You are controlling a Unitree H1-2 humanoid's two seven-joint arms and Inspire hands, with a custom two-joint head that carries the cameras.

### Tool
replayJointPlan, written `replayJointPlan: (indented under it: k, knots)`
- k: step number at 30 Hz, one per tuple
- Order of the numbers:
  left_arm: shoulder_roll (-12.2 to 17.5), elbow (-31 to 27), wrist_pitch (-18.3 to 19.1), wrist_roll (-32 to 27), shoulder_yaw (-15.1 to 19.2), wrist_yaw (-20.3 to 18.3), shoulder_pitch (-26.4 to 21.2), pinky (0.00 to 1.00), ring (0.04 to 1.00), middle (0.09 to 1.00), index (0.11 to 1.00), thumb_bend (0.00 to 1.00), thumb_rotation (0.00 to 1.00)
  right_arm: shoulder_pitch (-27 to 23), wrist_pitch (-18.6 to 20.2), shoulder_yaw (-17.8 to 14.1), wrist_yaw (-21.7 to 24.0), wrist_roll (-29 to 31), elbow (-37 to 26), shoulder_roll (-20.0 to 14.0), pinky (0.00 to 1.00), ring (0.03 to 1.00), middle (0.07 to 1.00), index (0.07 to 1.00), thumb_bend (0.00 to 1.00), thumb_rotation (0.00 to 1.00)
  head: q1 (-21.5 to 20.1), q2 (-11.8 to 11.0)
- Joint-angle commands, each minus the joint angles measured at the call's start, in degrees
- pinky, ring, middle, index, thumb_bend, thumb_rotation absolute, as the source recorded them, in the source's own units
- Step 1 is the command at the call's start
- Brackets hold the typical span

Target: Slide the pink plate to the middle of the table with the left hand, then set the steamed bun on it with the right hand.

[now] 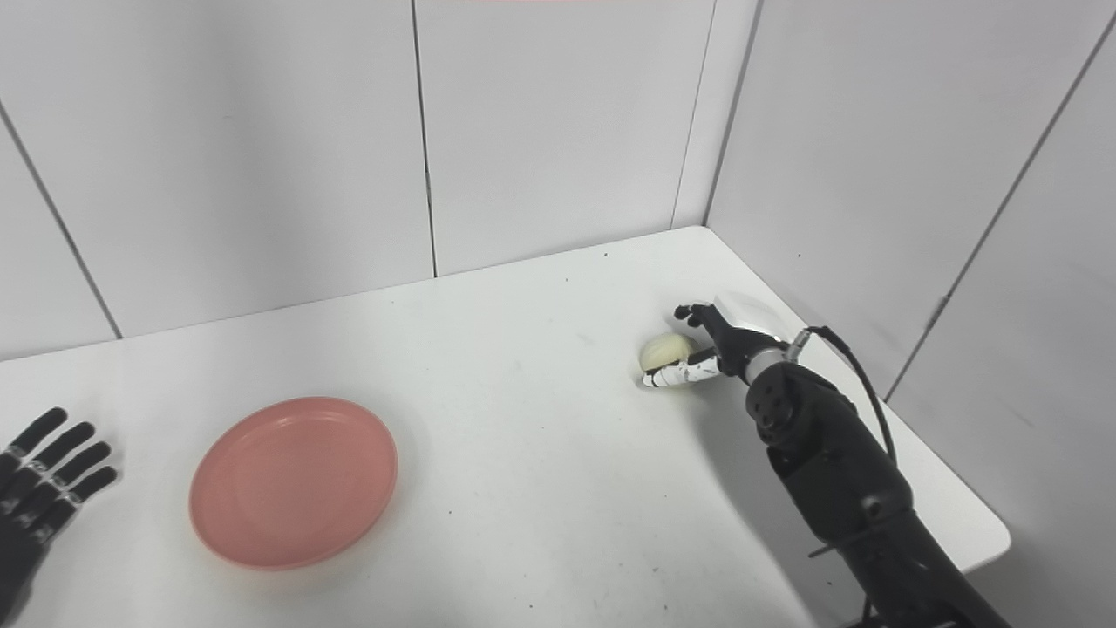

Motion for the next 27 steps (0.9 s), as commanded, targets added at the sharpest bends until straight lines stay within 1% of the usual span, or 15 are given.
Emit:
replayJointPlan:
  k: [1, 4, 6, 9, 13, 15, 16, 17, 18, 19, 20, 21, 22, 23, 27]
  knots:
    - [0.81, 0.67, 3.97, 1.28, -0.32, 1.52, 3.05, 0.78, 0.819, 0.844, 0.842, 0.53, 0.81, -2.64, 0.41, -1.63, 0.14, -0.90, -1.01, -1.74, 0.75, 0.846, 0.844, 0.818, 0.96, 0.45, 0.22, 0.23]
    - [0.64, -0.10, 4.52, 1.12, -0.28, 1.88, 3.27, 0.81, 0.834, 0.856, 0.855, 0.52, 0.82, -3.09, 0.41, -2.19, 1.36, -1.49, -0.33, -1.23, 0.65, 0.721, 0.746, 0.816, 0.94, 0.41, 0.23, 0.32]
    - [0.56, -0.43, 4.64, 1.21, -0.30, 2.17, 3.35, 0.81, 0.838, 0.859, 0.858, 0.52, 0.82, -3.02, 0.40, -1.52, 1.59, -1.90, -0.42, -1.48, 0.67, 0.744, 0.769, 0.806, 0.94, 0.41, 0.25, 0.39]
    - [0.69, -0.68, 4.47, 1.19, -0.44, 1.88, 3.40, 0.81, 0.838, 0.858, 0.857, 0.51, 0.82, -3.04, 0.39, -1.03, 1.57, -1.83, -0.31, -1.59, 0.64, 0.702, 0.732, 0.791, 0.92, 0.40, 0.36, 0.61]
    - [0.78, -1.23, 4.92, 0.97, -0.40, 1.82, 3.39, 0.82, 0.848, 0.868, 0.865, 0.50, 0.85, -3.29, 0.41, -0.89, 2.08, -2.29, -0.46, -1.32, 0.67, 0.699, 0.724, 0.785, 0.91, 0.39, 0.36, 0.61]
    - [0.70, -1.63, 5.23, 1.00, -0.36, 2.07, 3.45, 0.83, 0.850, 0.870, 0.867, 0.50, 0.85, -3.40, 0.41, -0.84, 2.07, -2.66, -0.37, -1.21, 0.72, 0.707, 0.716, 0.783, 0.92, 0.39, 0.27, 0.69]
    - [0.66, -1.94, 5.48, 1.01, -0.35, 2.21, 3.51, 0.83, 0.853, 0.871, 0.869, 0.50, 0.85, -3.40, 0.11, -0.71, 1.04, -2.27, -0.16, -1.15, 0.71, 0.689, 0.702, 0.764, 0.89, 0.32, 0.25, 0.75]
    - [0.64, -2.15, 5.65, 1.01, -0.35, 2.31, 3.55, 0.83, 0.854, 0.871, 0.870, 0.50, 0.85, -3.39, -0.12, -0.61, 0.29, -1.98, -0.01, -1.11, 0.70, 0.681, 0.697, 0.756, 0.88, 0.29, 0.25, 0.75]
    - [0.67, -2.35, 5.80, 0.95, -0.38, 2.24, 3.58, 0.83, 0.854, 0.872, 0.871, 0.50, 0.85, -3.33, -2.32, -1.43, -1.90, -0.66, 1.03, -0.67, 0.69, 0.676, 0.694, 0.752, 0.88, 0.27, 0.20, 0.87]
    - [0.69, -2.49, 5.90, 0.91, -0.40, 2.18, 3.61, 0.84, 0.858, 0.875, 0.875, 0.49, 0.86, -3.28, -3.93, -1.99, -3.51, 0.36, 1.81, -0.39, 0.60, 0.615, 0.641, 0.599, 0.67, 0.19, 0.20, 0.87]
    - [0.73, -2.54, 5.91, 0.94, -0.45, 2.13, 3.61, 0.84, 0.859, 0.877, 0.876, 0.49, 0.86, -3.29, -5.12, -2.37, -4.80, 1.19, 2.51, -0.22, 0.57, 0.594, 0.624, 0.547, 0.59, 0.16, 0.20, 0.87]
    - [0.77, -2.50, 5.78, 0.95, -0.50, 1.99, 3.61, 0.85, 0.861, 0.880, 0.880, 0.49, 0.86, -3.46, -5.61, -2.47, -5.78, 1.74, 3.08, -0.13, 0.54, 0.573, 0.605, 0.519, 0.56, 0.14, 0.20, 0.87]
    - [0.78, -2.45, 5.68, 0.96, -0.53, 1.92, 3.60, 0.86, 0.867, 0.885, 0.886, 0.50, 0.86, -3.60, -5.64, -2.36, -6.28, 2.00, 3.37, -0.16, 0.49, 0.530, 0.537, 0.501, 0.54, 0.06, 0.20, 0.87]
    - [0.83, -2.42, 5.63, 1.01, -0.58, 1.87, 3.57, 0.86, 0.869, 0.887, 0.888, 0.50, 0.86, -3.74, -5.63, -2.18, -6.60, 2.31, 3.56, -0.27, 0.47, 0.510, 0.508, 0.494, 0.53, 0.02, 0.11, 0.91]
    - [0.82, -2.56, 6.06, 1.03, -0.57, 2.20, 3.49, 0.86, 0.870, 0.889, 0.891, 0.49, 0.87, -4.07, -5.24, -1.31, -6.57, 3.34, 4.16, -0.81, 0.43, 0.476, 0.475, 0.501, 0.53, 0.00, 0.06, 0.93]
